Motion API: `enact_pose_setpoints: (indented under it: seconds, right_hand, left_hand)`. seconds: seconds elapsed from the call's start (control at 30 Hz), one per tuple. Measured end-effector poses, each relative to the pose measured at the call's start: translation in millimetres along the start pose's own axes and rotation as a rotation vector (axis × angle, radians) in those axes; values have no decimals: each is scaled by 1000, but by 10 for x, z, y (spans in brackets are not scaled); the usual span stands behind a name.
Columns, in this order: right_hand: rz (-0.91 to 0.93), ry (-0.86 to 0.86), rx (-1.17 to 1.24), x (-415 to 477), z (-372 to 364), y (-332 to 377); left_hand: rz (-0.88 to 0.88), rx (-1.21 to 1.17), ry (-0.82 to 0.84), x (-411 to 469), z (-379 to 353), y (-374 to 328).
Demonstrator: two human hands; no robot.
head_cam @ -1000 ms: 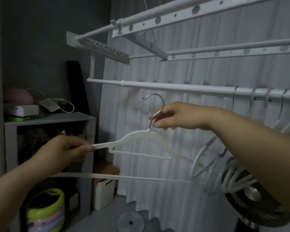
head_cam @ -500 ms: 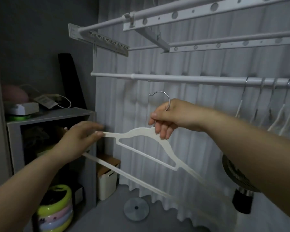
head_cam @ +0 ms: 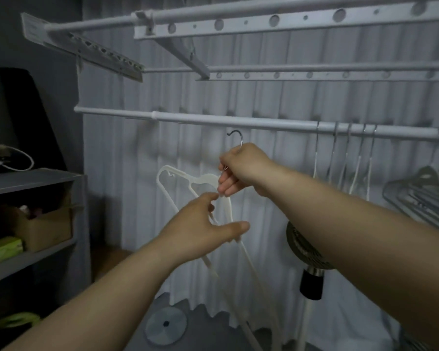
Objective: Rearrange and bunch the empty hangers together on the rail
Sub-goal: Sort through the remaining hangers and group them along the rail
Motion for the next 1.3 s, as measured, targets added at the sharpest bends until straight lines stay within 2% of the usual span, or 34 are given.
enact_pose_setpoints:
  seconds: [0.1,0.23,0.4,0.53,0.83,1.07,1.3]
  right_hand:
    - [-47,-25,33,80,77,-55]
    - [-20,-76,-18,226,237,-117]
    - [52,-143,-144,454,616,-262]
    - [132,-223,-210,654,943,-378]
    - [309,-513,-589,908,1648,-503]
    - [370,-678,-956,1034,2066,-636]
    - [315,-657,-1098,1130,2197,-866]
  left_hand:
    - [3,77,11,138,-209,-60]
    - [-38,82,-15,350,-347,-126]
    - [-41,-71,-68,655,-313,-186]
    - [-30,-184,-38,955,-382,-298]
    - [-24,-256,69,1527,-704,-737]
    - [24,-289,46,1921,-891,-905]
    - [56,-299,64,2063,-1088,-848]
Point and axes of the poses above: each hand's wrist, its own x-axis towards the middle knuckle, its own z-axis out of the back of the hand, y = z × x, the point moved 7 cm from there along x, towards the middle knuckle, and after that the axes turned 6 degrees about -x, right-handed, at the moved point
